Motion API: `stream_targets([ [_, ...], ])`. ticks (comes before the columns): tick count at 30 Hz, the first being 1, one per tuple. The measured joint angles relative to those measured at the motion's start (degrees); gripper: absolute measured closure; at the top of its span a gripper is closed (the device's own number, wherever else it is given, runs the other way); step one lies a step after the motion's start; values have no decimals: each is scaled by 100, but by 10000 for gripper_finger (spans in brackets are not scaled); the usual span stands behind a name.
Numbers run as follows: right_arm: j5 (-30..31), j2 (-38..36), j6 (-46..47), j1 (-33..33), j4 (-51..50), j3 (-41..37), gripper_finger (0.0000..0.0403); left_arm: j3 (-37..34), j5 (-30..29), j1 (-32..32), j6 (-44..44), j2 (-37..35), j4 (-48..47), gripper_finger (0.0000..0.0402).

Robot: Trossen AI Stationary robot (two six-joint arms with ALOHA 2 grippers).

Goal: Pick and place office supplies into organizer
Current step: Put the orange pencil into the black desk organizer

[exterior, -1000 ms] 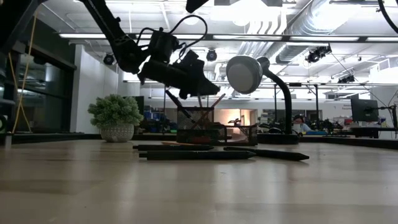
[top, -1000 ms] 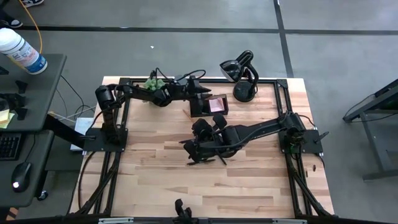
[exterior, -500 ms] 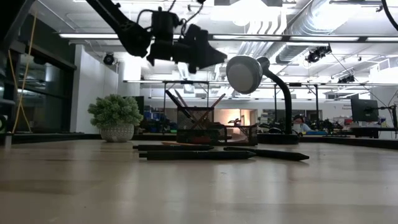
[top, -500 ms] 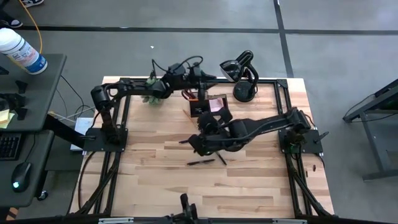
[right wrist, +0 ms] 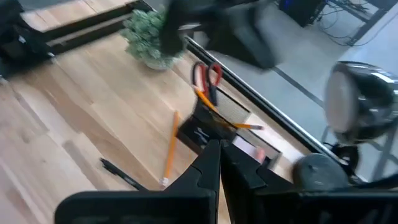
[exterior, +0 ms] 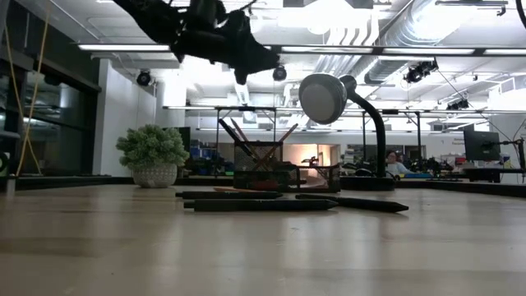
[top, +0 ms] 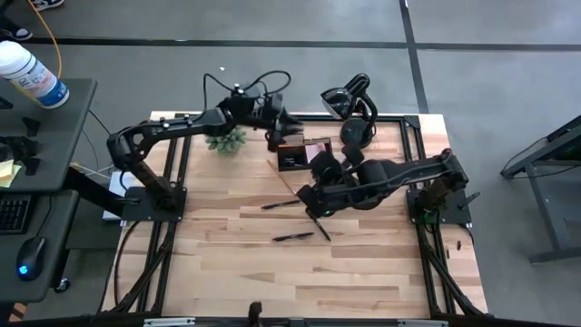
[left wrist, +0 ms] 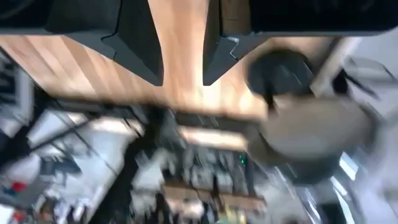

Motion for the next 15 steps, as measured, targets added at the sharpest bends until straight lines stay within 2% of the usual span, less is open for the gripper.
stream_targets([
  [7, -19, -253, -93, -65, -635, 0, 396, 0, -5, -596, 943, -401, -1869, 315],
  [12, -90, -305, -520, -65, -879, -2, 396, 0, -247, -1193, 1141, -489, -2417, 322],
  [15, -80, -302, -986, -65, -888, -81, 396, 0, -568, -1574, 912, -494, -2607, 328],
])
